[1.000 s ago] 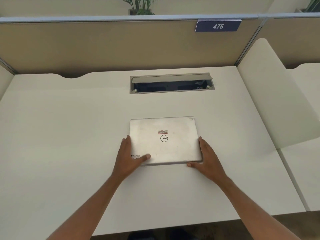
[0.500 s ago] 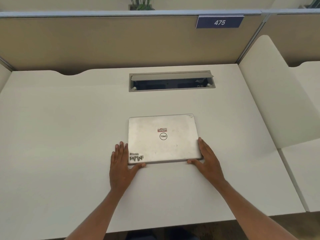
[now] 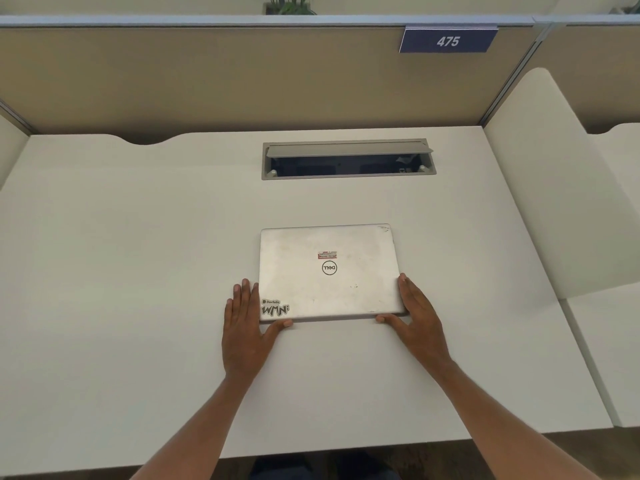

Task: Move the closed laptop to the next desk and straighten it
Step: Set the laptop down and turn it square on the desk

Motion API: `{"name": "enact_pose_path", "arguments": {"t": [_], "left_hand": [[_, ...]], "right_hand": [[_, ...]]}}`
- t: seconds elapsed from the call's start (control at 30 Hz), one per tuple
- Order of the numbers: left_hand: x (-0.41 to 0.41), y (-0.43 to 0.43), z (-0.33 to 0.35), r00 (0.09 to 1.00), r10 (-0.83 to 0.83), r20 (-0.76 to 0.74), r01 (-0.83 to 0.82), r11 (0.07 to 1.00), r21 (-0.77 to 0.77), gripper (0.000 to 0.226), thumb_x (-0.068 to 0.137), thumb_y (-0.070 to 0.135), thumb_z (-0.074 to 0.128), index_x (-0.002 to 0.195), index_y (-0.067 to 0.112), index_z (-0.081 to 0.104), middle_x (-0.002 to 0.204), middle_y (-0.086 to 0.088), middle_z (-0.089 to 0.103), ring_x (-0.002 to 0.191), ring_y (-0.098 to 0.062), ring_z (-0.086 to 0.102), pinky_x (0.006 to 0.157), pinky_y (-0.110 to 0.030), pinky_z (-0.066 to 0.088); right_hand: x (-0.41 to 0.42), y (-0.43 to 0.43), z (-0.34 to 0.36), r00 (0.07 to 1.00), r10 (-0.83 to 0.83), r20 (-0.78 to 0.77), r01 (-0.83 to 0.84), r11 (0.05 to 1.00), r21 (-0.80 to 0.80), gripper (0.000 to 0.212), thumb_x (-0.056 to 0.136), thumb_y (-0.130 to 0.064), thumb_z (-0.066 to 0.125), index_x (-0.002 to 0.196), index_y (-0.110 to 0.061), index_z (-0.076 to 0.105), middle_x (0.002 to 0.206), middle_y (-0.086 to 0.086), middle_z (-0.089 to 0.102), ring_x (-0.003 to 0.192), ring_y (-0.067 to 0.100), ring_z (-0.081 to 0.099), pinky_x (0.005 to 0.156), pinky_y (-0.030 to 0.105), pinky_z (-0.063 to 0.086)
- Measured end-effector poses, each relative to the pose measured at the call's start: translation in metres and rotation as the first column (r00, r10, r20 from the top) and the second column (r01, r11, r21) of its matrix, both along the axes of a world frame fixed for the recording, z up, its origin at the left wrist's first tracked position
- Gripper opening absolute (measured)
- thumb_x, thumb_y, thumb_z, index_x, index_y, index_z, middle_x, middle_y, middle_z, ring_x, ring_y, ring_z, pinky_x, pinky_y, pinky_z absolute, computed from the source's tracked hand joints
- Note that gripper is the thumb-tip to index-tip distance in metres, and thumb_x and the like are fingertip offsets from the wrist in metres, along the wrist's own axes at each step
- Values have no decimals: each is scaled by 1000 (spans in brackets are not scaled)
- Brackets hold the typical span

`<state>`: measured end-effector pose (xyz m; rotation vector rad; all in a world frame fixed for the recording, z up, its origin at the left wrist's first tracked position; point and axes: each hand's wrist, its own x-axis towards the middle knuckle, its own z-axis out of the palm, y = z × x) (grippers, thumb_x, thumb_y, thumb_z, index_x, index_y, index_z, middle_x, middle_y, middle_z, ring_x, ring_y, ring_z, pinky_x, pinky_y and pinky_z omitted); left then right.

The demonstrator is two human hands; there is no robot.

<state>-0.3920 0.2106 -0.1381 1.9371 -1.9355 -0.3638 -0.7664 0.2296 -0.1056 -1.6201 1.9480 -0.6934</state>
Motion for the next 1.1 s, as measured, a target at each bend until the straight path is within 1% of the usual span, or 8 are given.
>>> {"name": "enact_pose_path", "arguments": {"t": [0.33, 0.43, 0.5, 0.6, 0.83, 0.97, 1.03, 1.1], "left_hand": [[-2, 0, -1, 999, 31, -30, -31, 999, 13, 110, 96, 87, 38, 174, 9, 30, 184, -6, 24, 173, -22, 15, 139, -49, 15], [-2, 1, 0, 998, 37, -51, -36, 999, 18, 110, 95, 87, 41, 174, 12, 31, 184, -3, 24, 173, -21, 14, 139, -49, 15], [-2, -1, 1, 995, 54, -87, -51, 998, 28, 110, 92, 88, 46, 174, 15, 33, 184, 0, 24, 173, -17, 14, 139, -47, 15], [-1, -2, 3, 991, 72, -113, -67, 997, 48, 110, 88, 83, 58, 174, 19, 35, 184, 4, 24, 172, -12, 11, 140, -45, 14], [0, -4, 2, 992, 79, -103, -75, 996, 45, 111, 85, 86, 59, 173, 20, 38, 183, 4, 27, 172, -14, 14, 140, -44, 13], [-2, -2, 4, 991, 74, -108, -70, 997, 41, 115, 85, 92, 53, 172, 17, 39, 183, 2, 27, 172, -16, 17, 140, -45, 14], [-4, 0, 8, 994, 64, -88, -62, 998, 30, 119, 85, 95, 50, 172, 15, 38, 183, -1, 28, 172, -18, 17, 140, -42, 12], [-6, -2, 12, 991, 93, -91, -90, 995, 41, 120, 85, 96, 50, 172, 13, 38, 181, -3, 33, 171, -18, 21, 139, -45, 17]], "right_hand": [[2, 1, -6, 997, 5, -81, -11, 997, -79, 99, 85, -43, 90, 168, -18, 41, 172, -7, 43, 157, 9, 40, 126, 32, 36], [2, 1, -6, 994, 10, -109, -22, 994, -107, 97, 87, -52, 82, 167, -14, 42, 170, -4, 45, 155, 8, 41, 125, 29, 37], [4, 1, -5, 990, 19, -139, -35, 992, -118, 96, 88, -55, 77, 166, -12, 42, 170, -1, 46, 155, 12, 44, 124, 30, 39], [4, 0, -7, 983, 31, -181, -54, 991, -123, 95, 89, -52, 80, 166, -10, 42, 170, 1, 47, 156, 18, 46, 124, 33, 42], [2, -2, -15, 973, 50, -224, -82, 987, -137, 96, 90, -39, 88, 167, -9, 40, 171, 1, 45, 156, 20, 46, 123, 43, 46], [1, -1, -14, 976, 48, -215, -77, 988, -131, 94, 93, -51, 79, 168, -11, 38, 172, 1, 44, 157, 20, 45, 123, 42, 46], [2, 0, -12, 973, 56, -224, -84, 990, -116, 98, 94, -62, 71, 169, -11, 36, 173, 1, 41, 158, 20, 43, 126, 39, 41], [4, -2, -10, 976, 53, -212, -74, 993, -93, 105, 90, -70, 66, 170, -12, 32, 175, 2, 37, 161, 19, 38, 128, 36, 33]]}}
